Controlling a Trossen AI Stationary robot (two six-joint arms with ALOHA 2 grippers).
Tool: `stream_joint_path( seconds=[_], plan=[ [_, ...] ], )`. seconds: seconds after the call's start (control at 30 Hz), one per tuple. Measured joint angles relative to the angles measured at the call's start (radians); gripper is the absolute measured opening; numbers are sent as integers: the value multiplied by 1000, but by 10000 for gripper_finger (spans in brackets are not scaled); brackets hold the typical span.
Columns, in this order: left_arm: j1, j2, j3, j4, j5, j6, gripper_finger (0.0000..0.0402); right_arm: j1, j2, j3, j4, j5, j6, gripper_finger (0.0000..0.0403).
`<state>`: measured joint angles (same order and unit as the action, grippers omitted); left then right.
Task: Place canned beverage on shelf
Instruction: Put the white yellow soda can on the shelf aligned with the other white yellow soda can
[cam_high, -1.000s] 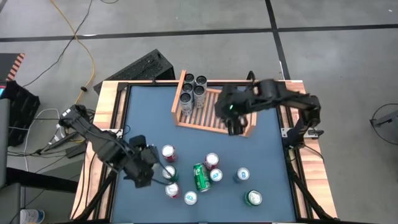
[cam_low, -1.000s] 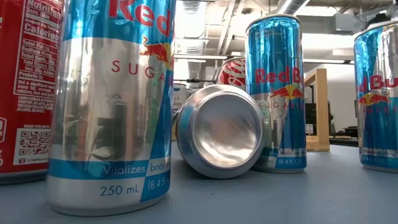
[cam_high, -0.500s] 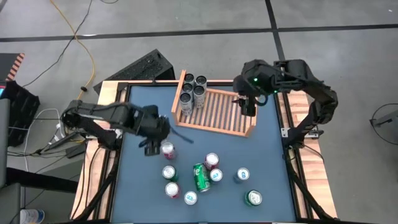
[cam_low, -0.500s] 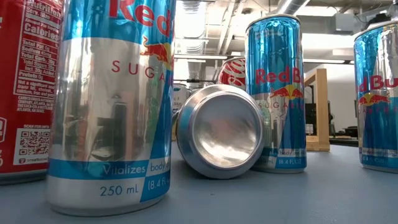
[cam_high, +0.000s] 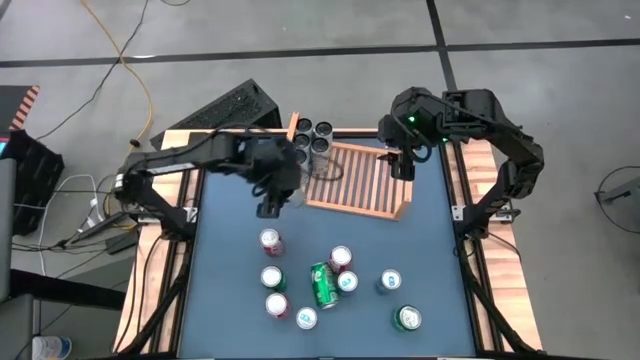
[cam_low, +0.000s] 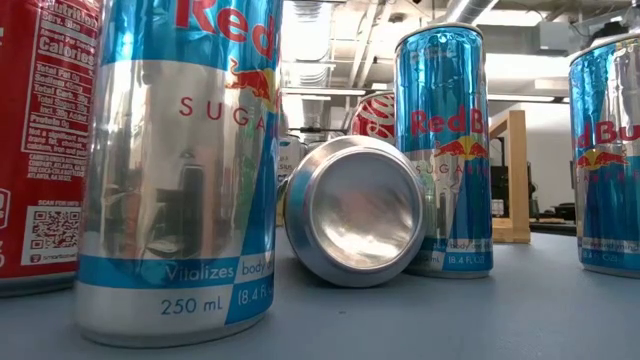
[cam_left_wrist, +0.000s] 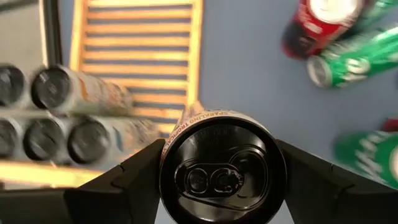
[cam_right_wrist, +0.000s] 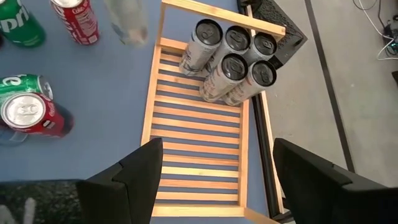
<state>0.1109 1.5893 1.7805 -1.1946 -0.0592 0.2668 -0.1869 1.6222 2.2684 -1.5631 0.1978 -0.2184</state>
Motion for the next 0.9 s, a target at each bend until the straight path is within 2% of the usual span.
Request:
stream_joint_path(
  seconds=[0.2,0.47,0.9],
  plan=[
    [92,71,0,77,83,122,251,-21,0,0,-8,0,0,291],
    [171,134,0,190,124,246,252,-47,0,0,-8,-43,-2,291],
    [250,275,0,271,85,395,252,-58,0,0,-8,-43,0,291]
  ],
)
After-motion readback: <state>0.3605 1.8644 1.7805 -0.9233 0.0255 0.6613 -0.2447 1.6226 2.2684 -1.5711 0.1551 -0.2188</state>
